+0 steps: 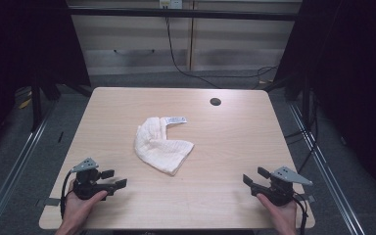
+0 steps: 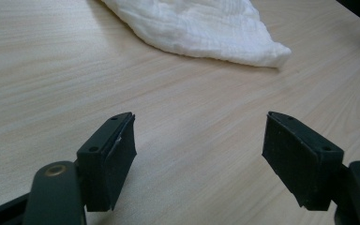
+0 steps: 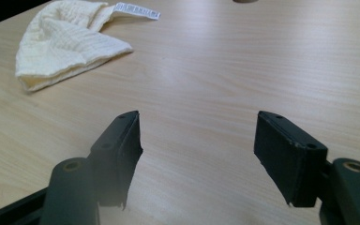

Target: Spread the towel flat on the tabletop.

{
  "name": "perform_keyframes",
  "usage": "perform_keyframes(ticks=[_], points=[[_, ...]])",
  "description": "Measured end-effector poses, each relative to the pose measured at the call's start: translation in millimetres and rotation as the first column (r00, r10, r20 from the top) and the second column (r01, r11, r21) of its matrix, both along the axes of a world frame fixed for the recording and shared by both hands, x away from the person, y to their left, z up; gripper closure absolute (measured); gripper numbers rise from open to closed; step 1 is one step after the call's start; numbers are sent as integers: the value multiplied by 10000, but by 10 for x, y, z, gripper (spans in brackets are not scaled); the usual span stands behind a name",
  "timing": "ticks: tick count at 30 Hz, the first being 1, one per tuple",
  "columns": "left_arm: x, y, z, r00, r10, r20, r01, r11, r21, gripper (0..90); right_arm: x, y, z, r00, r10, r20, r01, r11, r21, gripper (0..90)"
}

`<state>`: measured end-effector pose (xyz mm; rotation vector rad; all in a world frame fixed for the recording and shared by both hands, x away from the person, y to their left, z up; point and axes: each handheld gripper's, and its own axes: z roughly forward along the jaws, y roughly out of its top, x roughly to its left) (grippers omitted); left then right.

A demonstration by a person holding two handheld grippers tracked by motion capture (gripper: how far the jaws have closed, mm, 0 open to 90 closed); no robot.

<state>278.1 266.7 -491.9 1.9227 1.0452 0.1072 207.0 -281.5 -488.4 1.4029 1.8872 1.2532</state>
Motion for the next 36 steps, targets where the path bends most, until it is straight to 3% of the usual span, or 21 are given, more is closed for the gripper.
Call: perform_keyframes(ticks=[4, 8, 13, 15, 17, 22, 25, 30, 36], points=[[-20, 9, 17, 9997, -200, 114, 201, 9998, -33, 336, 9, -19, 8, 9998, 84, -170, -81, 9998, 201, 324], [-49, 32, 65, 9994, -264, 223, 269, 9994, -217, 349, 3, -5, 27, 9984, 451, -333, -437, 9982, 415, 315], [14, -27, 143, 9987, -387, 317, 380, 9990, 233, 355, 27, 35, 23, 9941, 980, -457, -961, 9945, 413, 336], [82, -63, 178, 9986, -414, 335, 403, 9987, 317, 332, 33, 62, 14, 9922, 1074, -625, -1059, 9940, 279, 338], [145, -102, 216, 9985, -377, 385, 361, 9985, 417, 323, 39, 75, 8, 9900, 1252, -651, -1224, 9914, 462, 338], [437, -248, 358, 9970, -543, 548, 500, 9957, 776, 326, 44, 96, 10, 9875, 1428, -667, -1401, 9892, 442, 338], [612, -346, 419, 9953, -751, 617, 722, 9962, 482, 352, 41, 86, 23, 9881, 1405, -631, -1378, 9895, 445, 338], [819, -496, 453, 9937, -905, 665, 843, 9923, 906, 367, 38, 106, 27, 9854, 1586, -621, -1566, 9870, 358, 338], [1050, -545, 449, 9945, -947, 458, 910, 9929, 764, 350, 15, 135, 27, 9807, 1871, -577, -1856, 9822, 296, 337]])
